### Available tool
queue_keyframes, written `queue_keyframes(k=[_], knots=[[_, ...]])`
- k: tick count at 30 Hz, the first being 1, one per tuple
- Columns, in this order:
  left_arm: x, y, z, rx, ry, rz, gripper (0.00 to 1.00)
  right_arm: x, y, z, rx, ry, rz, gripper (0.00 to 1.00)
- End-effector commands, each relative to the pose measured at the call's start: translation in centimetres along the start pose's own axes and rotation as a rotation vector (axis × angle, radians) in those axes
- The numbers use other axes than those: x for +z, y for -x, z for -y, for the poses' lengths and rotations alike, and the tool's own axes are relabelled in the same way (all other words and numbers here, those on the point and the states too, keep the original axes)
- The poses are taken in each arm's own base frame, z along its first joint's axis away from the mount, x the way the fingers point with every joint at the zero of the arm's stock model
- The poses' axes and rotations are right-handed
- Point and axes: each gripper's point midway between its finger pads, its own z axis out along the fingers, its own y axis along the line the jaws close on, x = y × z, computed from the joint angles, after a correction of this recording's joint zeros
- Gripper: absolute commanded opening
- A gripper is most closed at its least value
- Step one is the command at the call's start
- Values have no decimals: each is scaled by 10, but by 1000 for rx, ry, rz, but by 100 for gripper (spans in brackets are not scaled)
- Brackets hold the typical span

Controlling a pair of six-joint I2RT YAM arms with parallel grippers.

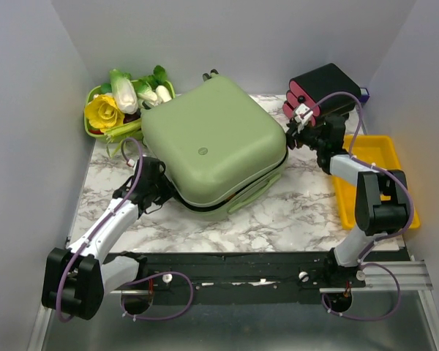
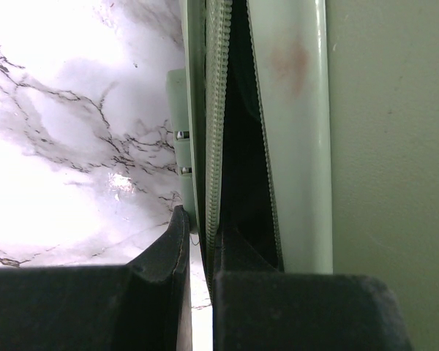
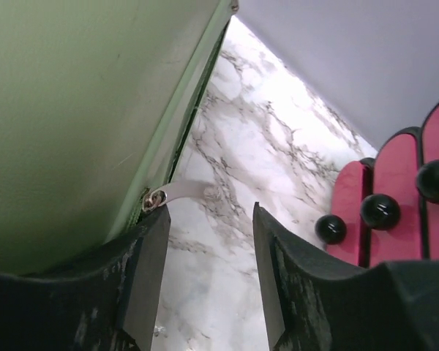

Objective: Open, take out, and arrange the luggage

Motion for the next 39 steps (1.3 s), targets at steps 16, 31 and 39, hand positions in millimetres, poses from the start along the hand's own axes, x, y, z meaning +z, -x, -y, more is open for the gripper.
queue_keyframes(k=[16,31,39], knots=[[-4,-34,3,55,-82,-121,0,-114,62,-9,-79,-350,-49,100],[-18,-123,59,-4,-242,-158,16,-187,152,-97,283,-243,259,100],[-11,-134,64,83,-171,-160,94,-199,139,-104,348,-279,231,100]])
